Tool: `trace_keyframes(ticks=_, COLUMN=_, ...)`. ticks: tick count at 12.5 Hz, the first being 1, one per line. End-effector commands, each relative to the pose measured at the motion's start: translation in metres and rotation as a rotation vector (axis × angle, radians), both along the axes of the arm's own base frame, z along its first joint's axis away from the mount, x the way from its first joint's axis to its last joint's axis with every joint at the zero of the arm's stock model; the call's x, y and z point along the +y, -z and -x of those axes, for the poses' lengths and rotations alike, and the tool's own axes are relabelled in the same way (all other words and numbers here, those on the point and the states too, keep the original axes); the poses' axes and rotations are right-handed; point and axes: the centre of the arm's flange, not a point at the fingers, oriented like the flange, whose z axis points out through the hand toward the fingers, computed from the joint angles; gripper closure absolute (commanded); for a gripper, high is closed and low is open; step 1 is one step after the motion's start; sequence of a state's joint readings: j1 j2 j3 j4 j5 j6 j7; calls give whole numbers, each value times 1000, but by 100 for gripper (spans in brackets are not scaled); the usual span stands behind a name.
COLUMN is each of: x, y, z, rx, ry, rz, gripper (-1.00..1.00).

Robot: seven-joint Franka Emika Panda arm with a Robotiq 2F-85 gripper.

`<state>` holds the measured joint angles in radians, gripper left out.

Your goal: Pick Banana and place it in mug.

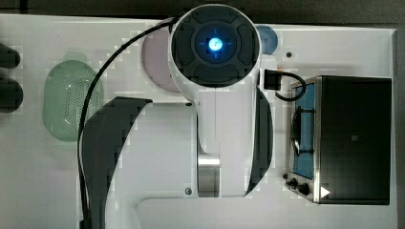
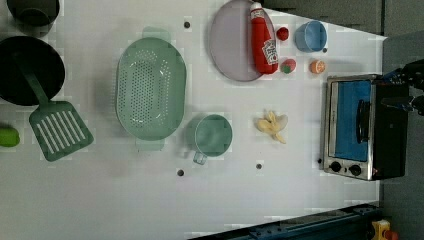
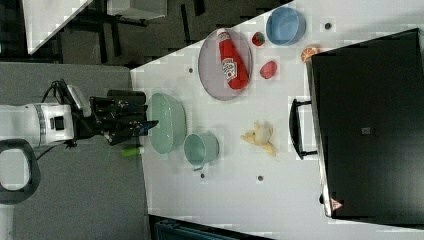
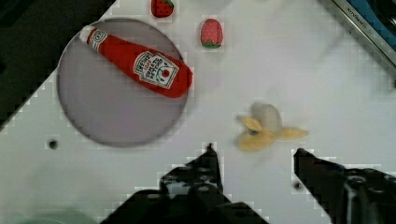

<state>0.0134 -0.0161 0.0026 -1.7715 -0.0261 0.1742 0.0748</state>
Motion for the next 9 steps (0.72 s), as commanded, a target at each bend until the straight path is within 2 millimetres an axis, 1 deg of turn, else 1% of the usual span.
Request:
trace_keyframes(ticks=1, x=-38, y=-88, z=84, rx=6, ry=56, rz=-51, gripper=-48)
trace_keyframes(ticks=2, x=-38, y=-85, z=83, rx=12, ry=56, rz=-51, gripper=-69)
trace_keyframes(ticks=3, x=-38, y=-78, z=82, rx=26, ry=56, rz=-52, gripper=-91)
trace_keyframes(ticks=4, x=-38, y=-65, z=81, rx=51, ry=55, rz=-52, gripper=-100)
trace_keyframes(ticks=7, x=-38, y=-1, z=65, rx=99, ry=58, rz=-52, gripper=-100)
trace_keyframes(ticks=9, x=-38, y=48, z=57, rx=114, ry=59, rz=-50, gripper=-100)
